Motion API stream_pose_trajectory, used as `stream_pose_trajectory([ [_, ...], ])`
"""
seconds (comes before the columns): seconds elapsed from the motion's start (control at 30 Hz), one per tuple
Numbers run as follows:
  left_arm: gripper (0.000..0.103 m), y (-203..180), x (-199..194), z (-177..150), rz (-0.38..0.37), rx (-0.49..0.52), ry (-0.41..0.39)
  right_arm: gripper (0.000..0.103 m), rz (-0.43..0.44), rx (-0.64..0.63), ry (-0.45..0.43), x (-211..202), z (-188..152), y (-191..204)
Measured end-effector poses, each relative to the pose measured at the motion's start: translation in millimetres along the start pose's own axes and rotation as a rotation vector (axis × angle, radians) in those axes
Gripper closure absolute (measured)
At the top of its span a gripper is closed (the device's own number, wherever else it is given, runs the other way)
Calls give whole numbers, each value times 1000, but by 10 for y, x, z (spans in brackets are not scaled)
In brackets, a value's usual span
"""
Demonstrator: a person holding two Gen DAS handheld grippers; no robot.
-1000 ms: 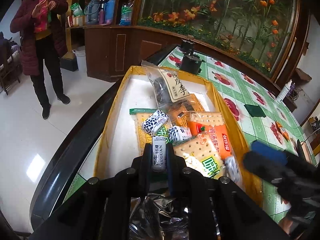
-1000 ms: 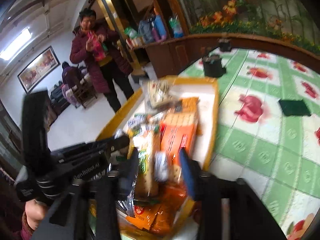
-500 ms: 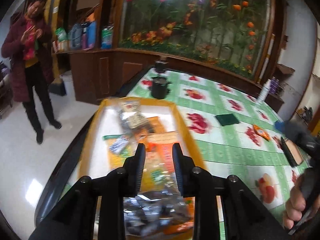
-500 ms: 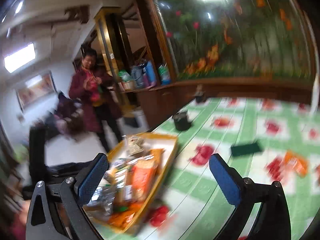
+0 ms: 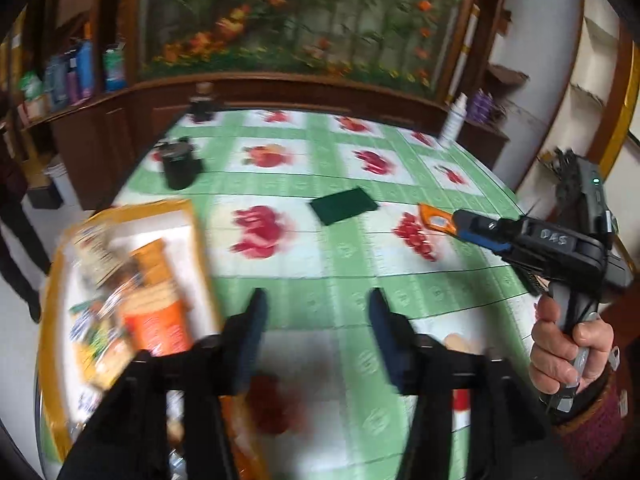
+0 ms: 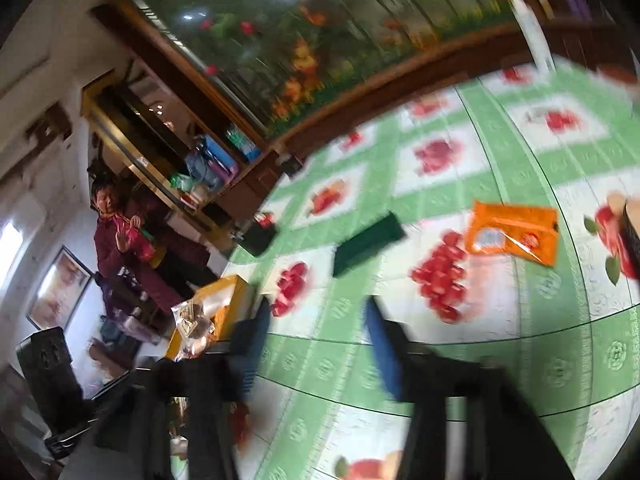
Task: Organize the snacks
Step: 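Move both open grippers back over the snacks on the table, then grasp the dark green pack with the left gripper while the right grasps the orange packet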
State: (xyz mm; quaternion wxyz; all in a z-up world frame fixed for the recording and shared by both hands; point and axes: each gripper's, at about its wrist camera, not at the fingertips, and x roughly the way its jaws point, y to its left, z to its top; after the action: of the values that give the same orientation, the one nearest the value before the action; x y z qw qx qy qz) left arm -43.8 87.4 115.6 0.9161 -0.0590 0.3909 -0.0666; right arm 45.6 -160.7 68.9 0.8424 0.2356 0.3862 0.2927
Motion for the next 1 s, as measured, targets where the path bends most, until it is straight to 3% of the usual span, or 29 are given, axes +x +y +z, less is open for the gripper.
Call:
stream_pose_trajectory([
  [0.1,37,-150,235,252,-2,22,35,66,-99,30,-18,-67,70,-305],
  [0.23,36,-274,761,685,7,29,118,66,-86,151,-11,-102,105,-614],
  [0.57,36,-398,1916,1232,74,71,206,66,-128,179,-76,-315,126,-677],
  [0.7,36,-331,2230,1312,105,86,229,65,-136,176,-82,-339,136,-683],
  [0.87,36,-286,2425,1249,42,58,285,62,-131,187,-79,-340,145,-710],
  [1.0,36,-360,2338,1048,-9,60,327,61,-136,195,-83,-365,145,-732],
])
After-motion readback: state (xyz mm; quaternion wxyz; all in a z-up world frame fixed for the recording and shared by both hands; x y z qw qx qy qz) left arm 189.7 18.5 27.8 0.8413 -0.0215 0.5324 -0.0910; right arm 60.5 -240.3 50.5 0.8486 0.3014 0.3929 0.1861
